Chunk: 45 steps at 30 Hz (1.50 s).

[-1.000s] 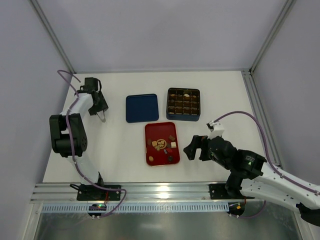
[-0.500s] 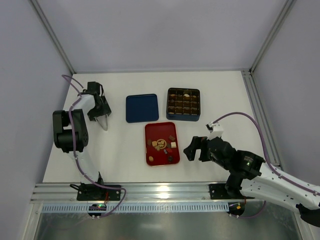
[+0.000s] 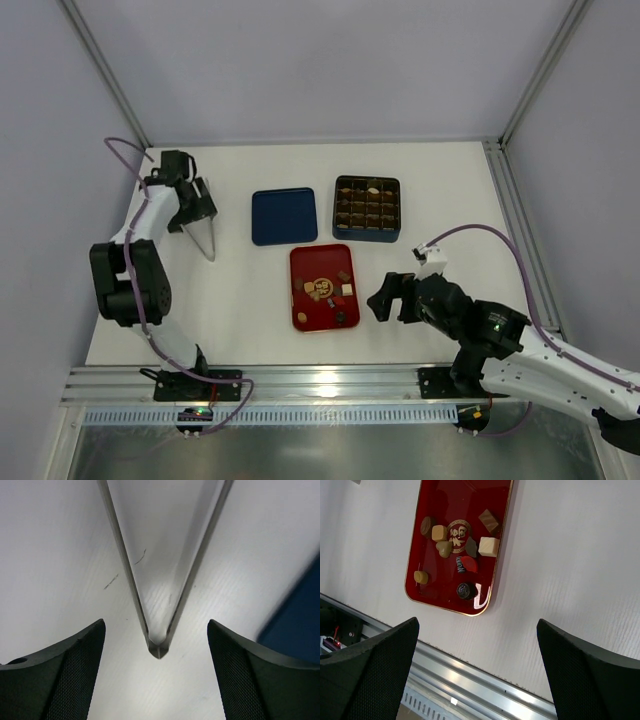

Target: Pack the chocolate

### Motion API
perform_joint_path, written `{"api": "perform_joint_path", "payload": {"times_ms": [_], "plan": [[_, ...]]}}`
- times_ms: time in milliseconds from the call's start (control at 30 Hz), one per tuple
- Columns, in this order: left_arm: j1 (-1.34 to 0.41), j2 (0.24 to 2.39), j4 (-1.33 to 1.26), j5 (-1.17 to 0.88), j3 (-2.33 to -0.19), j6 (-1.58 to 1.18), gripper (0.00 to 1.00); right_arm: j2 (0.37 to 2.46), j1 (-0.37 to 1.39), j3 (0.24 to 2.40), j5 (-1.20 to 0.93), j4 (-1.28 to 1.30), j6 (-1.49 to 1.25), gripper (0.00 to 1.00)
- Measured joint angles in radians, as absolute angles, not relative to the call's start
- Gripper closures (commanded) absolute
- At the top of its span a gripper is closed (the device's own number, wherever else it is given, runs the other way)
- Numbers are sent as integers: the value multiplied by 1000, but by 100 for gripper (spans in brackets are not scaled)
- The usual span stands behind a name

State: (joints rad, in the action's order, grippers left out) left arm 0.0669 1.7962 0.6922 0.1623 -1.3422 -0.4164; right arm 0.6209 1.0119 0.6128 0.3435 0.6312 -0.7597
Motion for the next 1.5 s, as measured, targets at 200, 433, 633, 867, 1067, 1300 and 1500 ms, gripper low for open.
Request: {"api": "perform_joint_path", "payload": {"times_ms": [200,433,633,867,1067,1300,1500], "plan": [[33,1634,703,60,-1497,-418,21,691,984,668,336,632,-738,0],[-93,1770,669,-57,-1617,-404,32,844,828,751,242,545,-667,0],[-113,1969,682,-83,-1617,-392,38,1006,729,827,148,469,-625,0],[-104,2042,651,-97,-1600,-397,41,1234,643,951,33,382,-587,1],[-104,2062,593,-128,-1568,-418,46,1406,598,1067,-34,330,-562,2],[-104,2107,562,-134,-1567,-422,59,1610,585,1214,-75,295,-542,4],[-104,2116,545,-134,-1567,-427,72,1767,582,1354,-102,283,-521,4]]}}
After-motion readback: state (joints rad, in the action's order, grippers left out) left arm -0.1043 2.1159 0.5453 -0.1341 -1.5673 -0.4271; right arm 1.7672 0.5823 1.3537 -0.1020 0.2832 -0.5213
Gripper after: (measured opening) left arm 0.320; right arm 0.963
